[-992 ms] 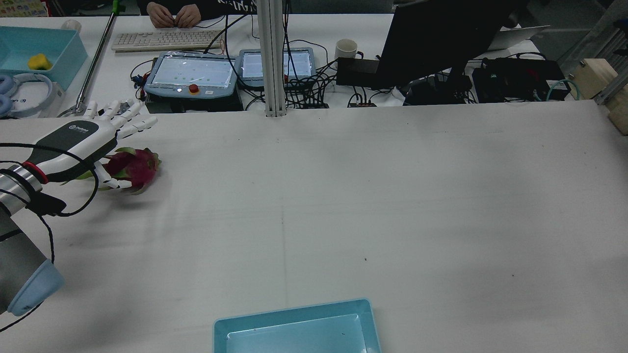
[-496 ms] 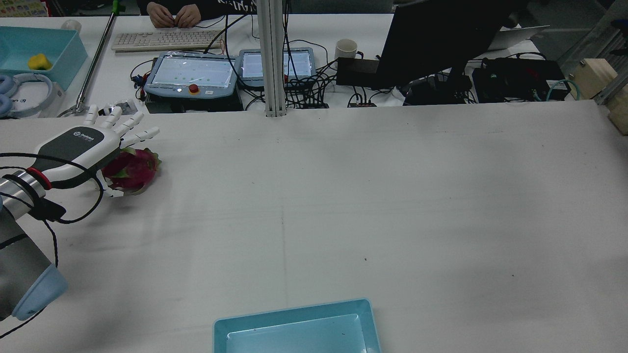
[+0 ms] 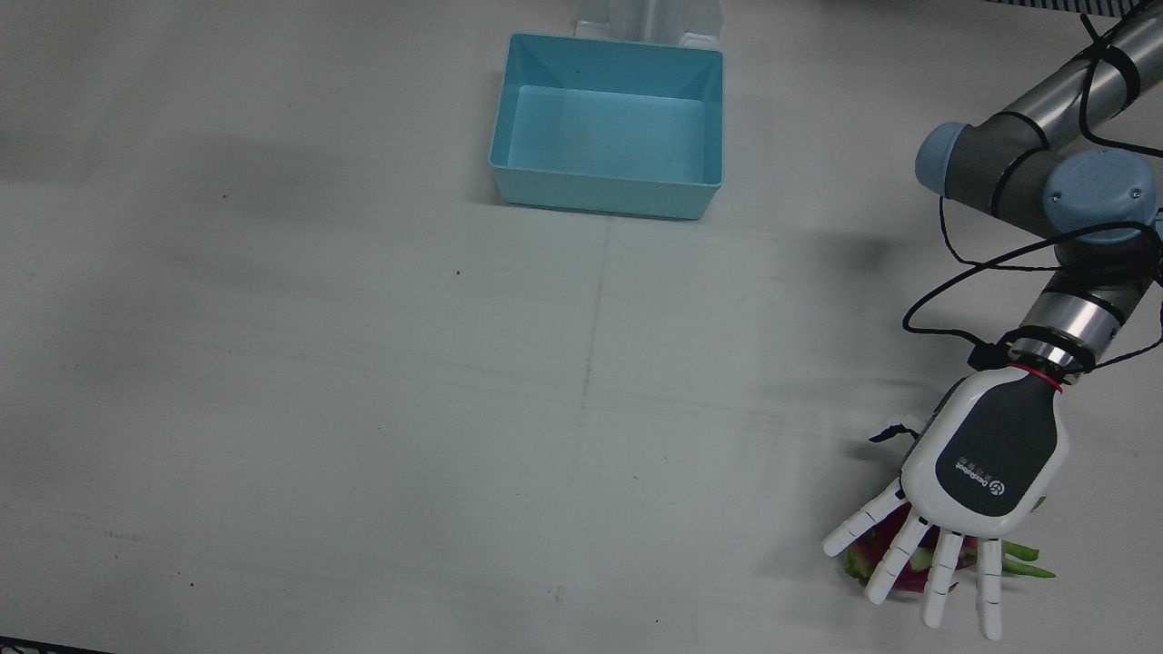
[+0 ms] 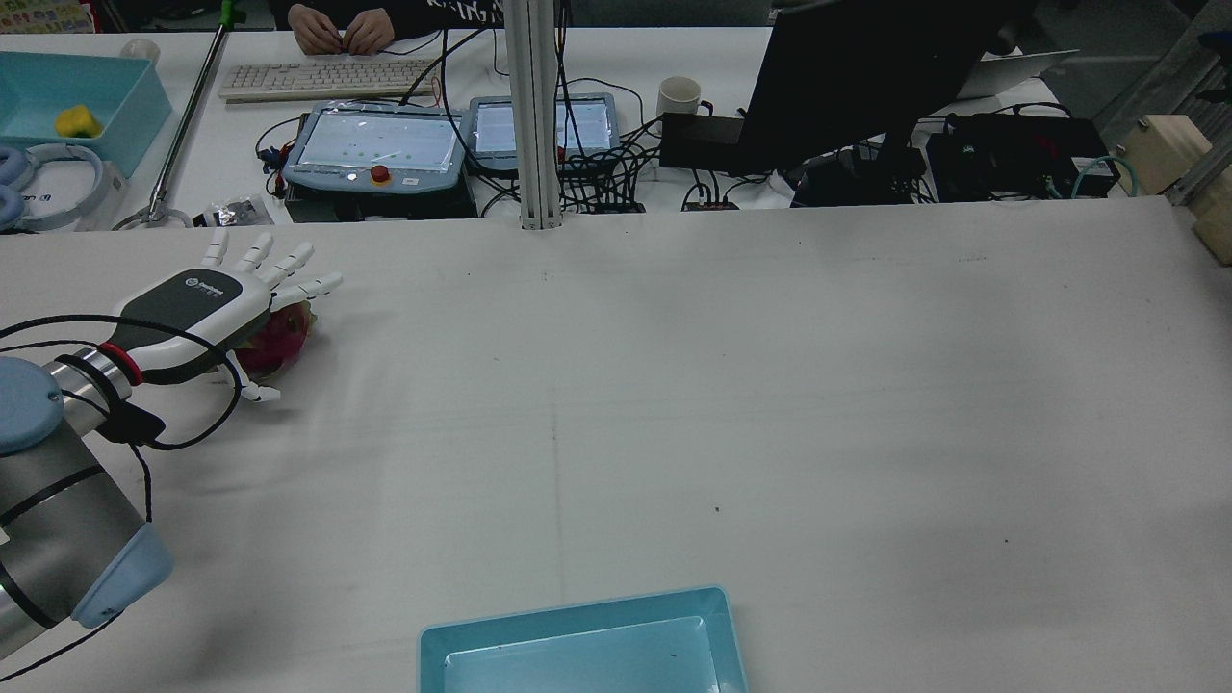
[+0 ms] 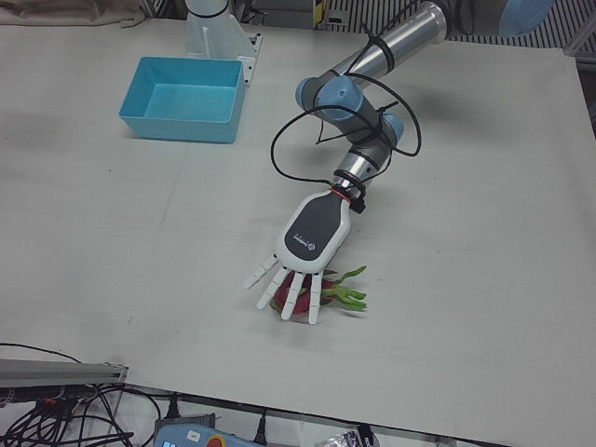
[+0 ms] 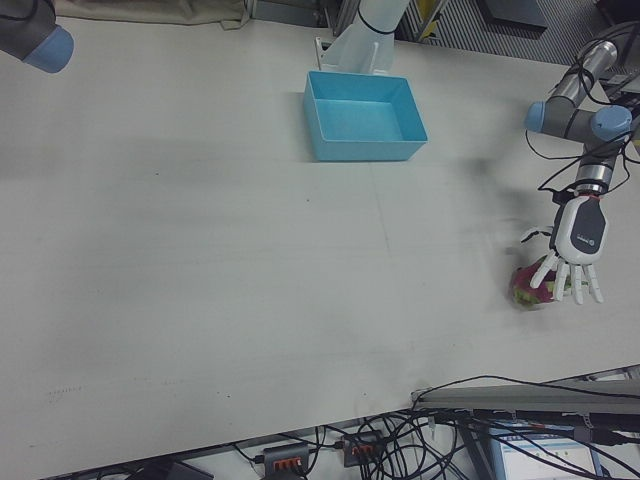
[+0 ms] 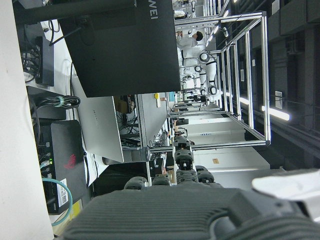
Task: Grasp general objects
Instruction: 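Close the left hand's fingers around the dragon fruit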
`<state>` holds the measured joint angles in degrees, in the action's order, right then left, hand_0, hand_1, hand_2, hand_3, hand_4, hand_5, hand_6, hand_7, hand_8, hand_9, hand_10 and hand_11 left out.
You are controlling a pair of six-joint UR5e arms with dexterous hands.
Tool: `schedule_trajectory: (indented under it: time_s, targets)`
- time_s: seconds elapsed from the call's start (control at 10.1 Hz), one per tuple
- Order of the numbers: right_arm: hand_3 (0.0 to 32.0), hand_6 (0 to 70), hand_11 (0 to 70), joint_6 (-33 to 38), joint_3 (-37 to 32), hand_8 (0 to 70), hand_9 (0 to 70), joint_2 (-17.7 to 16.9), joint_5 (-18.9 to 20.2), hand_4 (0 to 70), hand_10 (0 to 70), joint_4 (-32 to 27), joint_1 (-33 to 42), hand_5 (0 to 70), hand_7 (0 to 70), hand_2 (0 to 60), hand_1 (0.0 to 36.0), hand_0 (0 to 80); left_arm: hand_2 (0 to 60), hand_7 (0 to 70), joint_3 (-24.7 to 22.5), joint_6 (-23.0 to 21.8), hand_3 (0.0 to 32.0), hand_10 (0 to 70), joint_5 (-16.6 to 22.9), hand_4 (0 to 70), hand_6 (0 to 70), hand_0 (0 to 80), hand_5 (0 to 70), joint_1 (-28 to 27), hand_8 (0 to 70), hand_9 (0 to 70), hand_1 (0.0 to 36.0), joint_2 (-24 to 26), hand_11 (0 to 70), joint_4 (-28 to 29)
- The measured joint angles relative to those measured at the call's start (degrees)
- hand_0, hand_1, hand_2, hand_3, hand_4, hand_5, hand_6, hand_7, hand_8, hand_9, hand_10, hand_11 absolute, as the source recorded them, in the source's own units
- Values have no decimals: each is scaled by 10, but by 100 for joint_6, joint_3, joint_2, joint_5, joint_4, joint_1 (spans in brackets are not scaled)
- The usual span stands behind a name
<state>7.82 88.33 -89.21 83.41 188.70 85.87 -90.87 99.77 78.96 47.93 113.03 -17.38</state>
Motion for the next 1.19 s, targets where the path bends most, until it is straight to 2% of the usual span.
schedule_trajectory:
  time_s: [0.3,1.19]
  targets:
    - [0,0,0,0,2,0,0,0,-2,0,0,0,0,0,0,0,0,0,298,0,212,6,320,0,-1,0,0,585,0,2,0,0,340,207,0,3]
    - [0,0,0,0,0,0,0,-2,-3,0,0,0,-2,0,0,0,0,0,308,0,657,183,320,0,-6,0,0,572,0,239,0,0,333,240,0,238]
